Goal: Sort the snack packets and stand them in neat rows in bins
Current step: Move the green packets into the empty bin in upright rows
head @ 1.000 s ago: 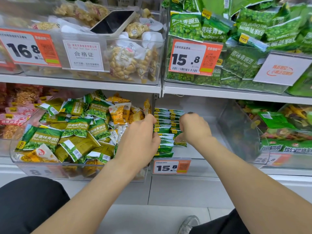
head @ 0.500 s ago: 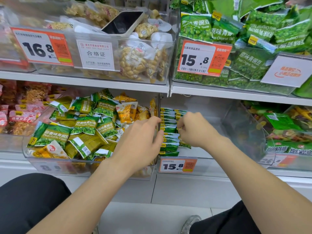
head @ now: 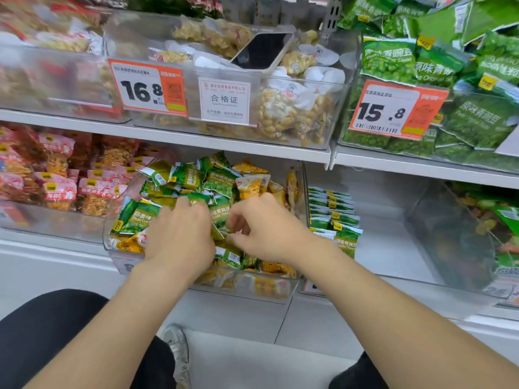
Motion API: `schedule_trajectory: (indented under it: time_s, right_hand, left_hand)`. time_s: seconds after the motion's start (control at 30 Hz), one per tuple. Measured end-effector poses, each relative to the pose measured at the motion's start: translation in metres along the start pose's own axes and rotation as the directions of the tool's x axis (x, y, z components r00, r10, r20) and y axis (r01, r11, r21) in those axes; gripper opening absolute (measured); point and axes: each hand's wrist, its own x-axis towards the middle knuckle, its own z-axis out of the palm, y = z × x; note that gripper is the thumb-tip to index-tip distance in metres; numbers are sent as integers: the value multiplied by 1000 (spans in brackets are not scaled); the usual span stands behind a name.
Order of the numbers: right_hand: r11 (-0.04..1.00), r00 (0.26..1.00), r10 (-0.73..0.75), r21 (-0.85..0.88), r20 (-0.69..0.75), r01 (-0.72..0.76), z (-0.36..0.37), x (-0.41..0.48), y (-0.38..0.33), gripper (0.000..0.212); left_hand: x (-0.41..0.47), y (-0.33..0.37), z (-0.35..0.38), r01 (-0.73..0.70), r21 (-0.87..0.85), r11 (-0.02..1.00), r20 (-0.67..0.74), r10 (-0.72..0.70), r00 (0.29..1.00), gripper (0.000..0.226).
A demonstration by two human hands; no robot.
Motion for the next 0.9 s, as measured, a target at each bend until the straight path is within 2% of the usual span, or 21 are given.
schedule_trajectory:
  time_s: [0.1, 0.17, 0.27, 0.33, 0.4, 0.47, 0.57, 0.67, 0.73, 0.77, 0.83, 0.9]
  right_hand:
    - [991, 988, -29, -127, 149, 48, 7, 9, 2, 47]
    - [976, 984, -18, -209, 178, 56, 10, 12, 4, 57]
    - [962, 988, -14, -268, 152, 55, 17, 15, 2, 48]
    - [961, 990, 1, -274, 142, 39, 20, 15, 0, 41]
    - [981, 989, 52, -190, 139, -25, 17, 13, 1, 40]
    - [991, 987, 130, 0, 97, -131, 7, 10, 4, 41]
    - [916, 956, 285, 316, -74, -248, -10, 3, 8, 31]
    - [800, 899, 396, 552, -189, -236, -25, -4, 15, 16]
    - [725, 884, 432, 652, -177, -224, -31, -9, 18, 14]
    - [676, 882, 445, 705, -157, -215, -32, -12, 17, 14]
    - [524, 877, 471, 829, -94, -192, -36, -17, 15, 14]
    - [381, 867, 495, 909, -46, -169, -40, -22, 15, 19]
  left_hand:
    - [0, -7, 6, -31, 0, 1000, 51, 31, 998, 42]
    - [3, -11, 7, -52, -27, 998, 67, 54, 996, 48]
    - [7, -15, 6, -60, -77, 995, 84, 67, 994, 53]
    - [6, -13, 3, -63, -107, 992, 85, 72, 994, 48]
    - [3, -7, -2, -56, -145, 988, 55, 65, 996, 37]
    - [2, -3, -6, -48, -246, 968, -46, 38, 998, 25]
    - [5, -1, -9, -77, -445, 892, -171, 0, 985, 29]
    - [5, 4, -16, -40, -676, 736, -100, -38, 994, 27]
    - [5, 10, -17, 49, -855, 516, 33, -39, 999, 22]
    - [5, 13, -17, 112, -912, 395, 111, -25, 994, 27]
    - [5, 19, -19, 218, -960, 175, 223, 9, 975, 37]
    - [4, 23, -22, 266, -964, 17, 266, 24, 964, 35]
